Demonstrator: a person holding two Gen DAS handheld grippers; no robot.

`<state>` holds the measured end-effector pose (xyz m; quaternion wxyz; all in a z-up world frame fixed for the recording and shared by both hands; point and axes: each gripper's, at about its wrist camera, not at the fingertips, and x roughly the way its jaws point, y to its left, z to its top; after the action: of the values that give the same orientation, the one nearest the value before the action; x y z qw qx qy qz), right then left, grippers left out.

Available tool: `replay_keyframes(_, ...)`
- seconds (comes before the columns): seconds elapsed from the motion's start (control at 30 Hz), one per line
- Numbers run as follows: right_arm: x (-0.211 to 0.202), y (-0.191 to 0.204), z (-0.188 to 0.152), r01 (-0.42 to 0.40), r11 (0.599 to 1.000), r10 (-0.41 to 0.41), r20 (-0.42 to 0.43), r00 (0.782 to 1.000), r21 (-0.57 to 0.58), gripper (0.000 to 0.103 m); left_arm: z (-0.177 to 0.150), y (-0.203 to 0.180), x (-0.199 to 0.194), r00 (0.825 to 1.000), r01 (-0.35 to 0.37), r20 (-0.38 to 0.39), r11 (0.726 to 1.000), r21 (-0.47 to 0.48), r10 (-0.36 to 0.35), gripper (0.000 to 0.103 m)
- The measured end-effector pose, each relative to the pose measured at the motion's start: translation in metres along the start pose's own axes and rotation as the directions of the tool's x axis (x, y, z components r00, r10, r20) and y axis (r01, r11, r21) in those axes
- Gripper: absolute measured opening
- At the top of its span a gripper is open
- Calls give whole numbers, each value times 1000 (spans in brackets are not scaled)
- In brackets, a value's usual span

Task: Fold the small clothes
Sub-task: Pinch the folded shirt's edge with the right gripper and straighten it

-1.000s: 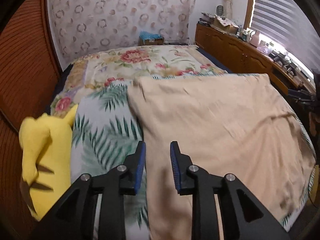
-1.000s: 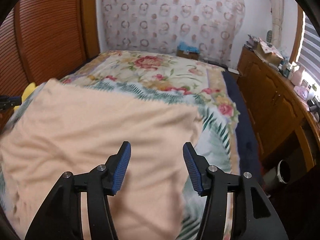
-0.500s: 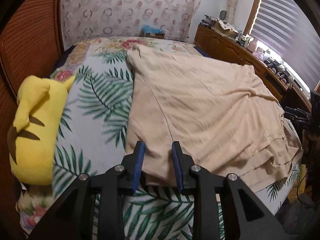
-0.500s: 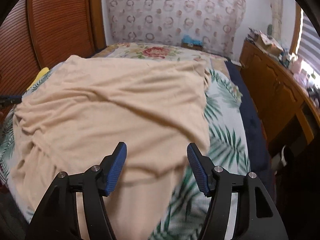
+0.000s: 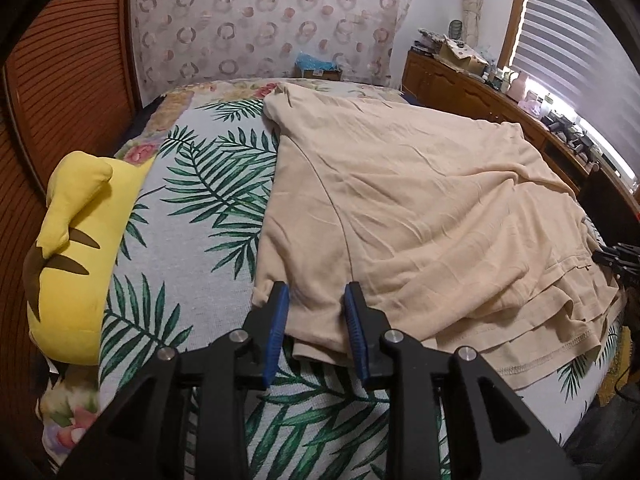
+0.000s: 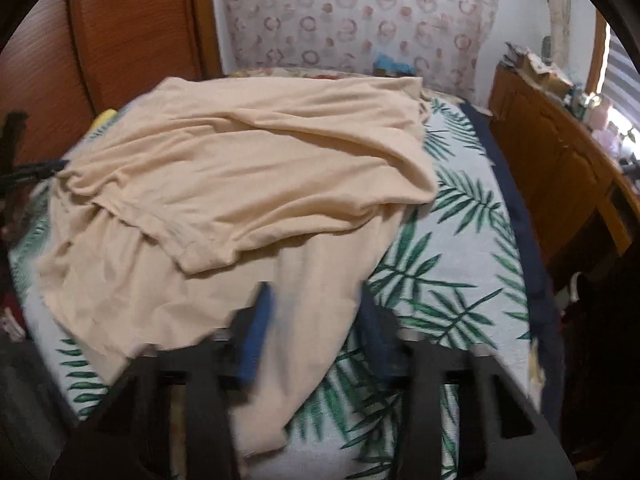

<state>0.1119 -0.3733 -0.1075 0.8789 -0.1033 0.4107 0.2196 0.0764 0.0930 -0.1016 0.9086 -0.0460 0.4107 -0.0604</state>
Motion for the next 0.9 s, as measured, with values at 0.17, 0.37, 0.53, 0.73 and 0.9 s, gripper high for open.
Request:
replay_keyframes(0.17, -10, -1, -2, -4, 1000, 4, 19, 1000, -25, 3, 2, 4, 2, 1000, 10, -27, 1000, 0, -10, 28)
replay_keyframes(0.37, -28, -16, 1, 37, 999, -37, 34, 999, 1, 3, 1, 7, 1, 1000, 7, -29, 1000, 8, -7, 29)
replay_keyframes(0.53, -21, -9, 7, 78, 997, -78, 38, 996, -3, 12, 0, 8, 1, 1000, 3, -12, 1000, 7, -3, 30)
replay_keyframes(0.73, -29, -1, 22, 78, 996, -82, 109, 991, 33, 30, -5, 6, 0, 1000, -1, 15, 1000, 9, 1, 31)
replay_keyframes(0.9, -7, 18, 28, -30, 999, 28, 63, 998, 44, 32, -6, 4, -1, 1000, -2, 22, 1000, 7, 1, 31)
